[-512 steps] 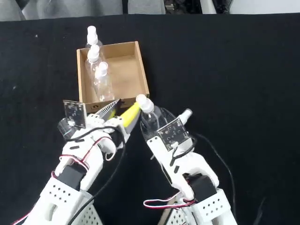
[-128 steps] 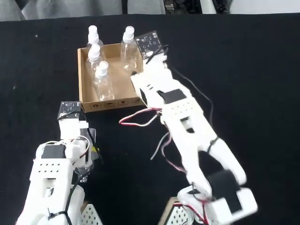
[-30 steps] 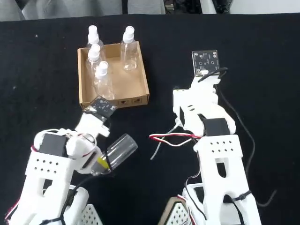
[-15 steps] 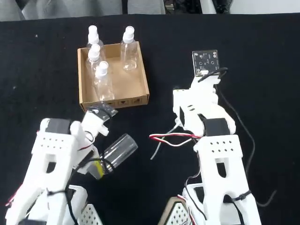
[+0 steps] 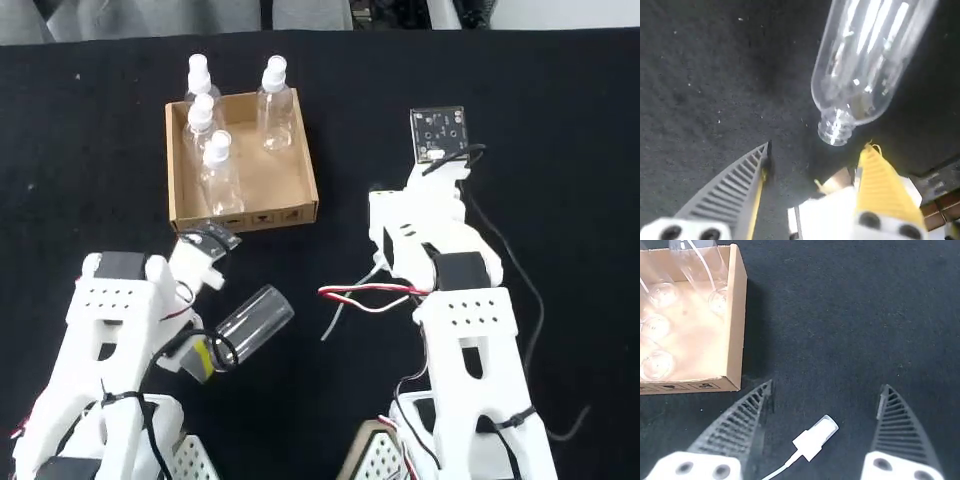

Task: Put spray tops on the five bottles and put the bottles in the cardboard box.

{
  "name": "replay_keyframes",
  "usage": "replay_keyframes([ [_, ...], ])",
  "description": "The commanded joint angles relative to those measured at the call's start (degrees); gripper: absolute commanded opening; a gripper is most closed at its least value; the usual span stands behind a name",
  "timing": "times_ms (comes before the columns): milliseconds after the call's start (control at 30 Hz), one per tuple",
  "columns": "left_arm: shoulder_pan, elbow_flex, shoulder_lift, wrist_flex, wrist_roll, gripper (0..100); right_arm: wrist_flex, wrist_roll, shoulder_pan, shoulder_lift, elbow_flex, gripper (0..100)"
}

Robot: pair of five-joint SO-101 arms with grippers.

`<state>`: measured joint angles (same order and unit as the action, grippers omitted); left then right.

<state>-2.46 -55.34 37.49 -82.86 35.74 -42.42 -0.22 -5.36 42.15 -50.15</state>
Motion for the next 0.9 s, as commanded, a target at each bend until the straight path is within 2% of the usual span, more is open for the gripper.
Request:
replay_keyframes([
  [0,-0.9,-3.8,-0.2,5.2,0.2,26,1.6,0.0,1.1,2.2,0.5,27.9],
  [133,-1.5,-5.4,-0.1,7.2,0.1,26,1.8,-0.1,1.1,2.2,0.0,27.9],
  [400,-7.4,-5.4,-0.1,12.7,-2.6,26,1.8,-0.1,1.1,2.2,0.0,27.9],
  [600,-8.1,-5.3,0.4,13.6,-2.7,26,1.8,0.0,1.1,2.2,0.0,27.9],
  [867,-8.1,-5.5,0.4,19.3,-10.5,26,1.8,0.0,1.1,2.2,-0.1,27.9],
])
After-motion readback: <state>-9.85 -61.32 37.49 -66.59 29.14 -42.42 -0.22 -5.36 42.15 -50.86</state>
